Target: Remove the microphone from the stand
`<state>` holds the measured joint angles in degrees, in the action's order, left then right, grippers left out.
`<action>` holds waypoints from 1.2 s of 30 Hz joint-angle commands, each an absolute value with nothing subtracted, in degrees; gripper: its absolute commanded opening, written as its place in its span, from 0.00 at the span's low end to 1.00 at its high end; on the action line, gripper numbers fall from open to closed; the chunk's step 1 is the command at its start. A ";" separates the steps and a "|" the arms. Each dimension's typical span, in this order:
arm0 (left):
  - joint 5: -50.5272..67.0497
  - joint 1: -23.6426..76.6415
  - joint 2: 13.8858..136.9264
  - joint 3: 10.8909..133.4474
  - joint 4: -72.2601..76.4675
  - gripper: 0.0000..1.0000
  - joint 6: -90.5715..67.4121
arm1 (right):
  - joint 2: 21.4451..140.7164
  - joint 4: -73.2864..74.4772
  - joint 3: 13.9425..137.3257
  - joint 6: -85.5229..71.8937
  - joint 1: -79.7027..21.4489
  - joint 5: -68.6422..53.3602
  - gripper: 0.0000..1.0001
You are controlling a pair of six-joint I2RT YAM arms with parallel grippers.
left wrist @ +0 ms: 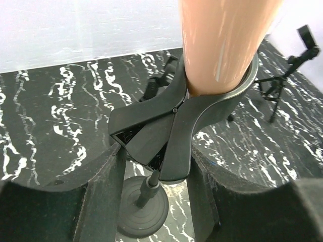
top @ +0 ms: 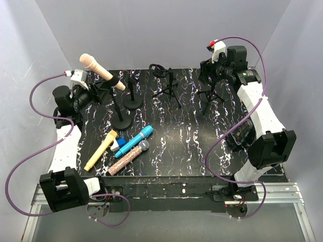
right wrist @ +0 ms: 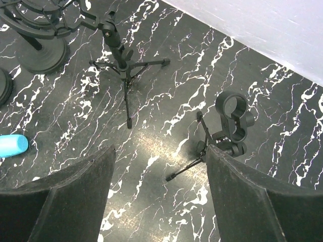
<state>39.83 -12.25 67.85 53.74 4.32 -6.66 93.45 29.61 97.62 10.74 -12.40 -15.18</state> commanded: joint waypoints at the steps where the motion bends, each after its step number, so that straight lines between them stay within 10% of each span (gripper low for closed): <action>1: 47.63 -11.60 67.06 57.22 6.77 0.24 -10.90 | 91.50 26.81 96.59 10.90 -12.66 -16.43 0.79; 36: 42.01 19.15 90.43 73.73 22.93 0.20 -8.79 | 83.94 29.35 94.39 17.14 -12.66 -38.65 0.77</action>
<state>43.09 16.36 88.97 68.64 15.25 -8.08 86.61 28.36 91.29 14.46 -12.40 -27.70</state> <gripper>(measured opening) 0.445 0.766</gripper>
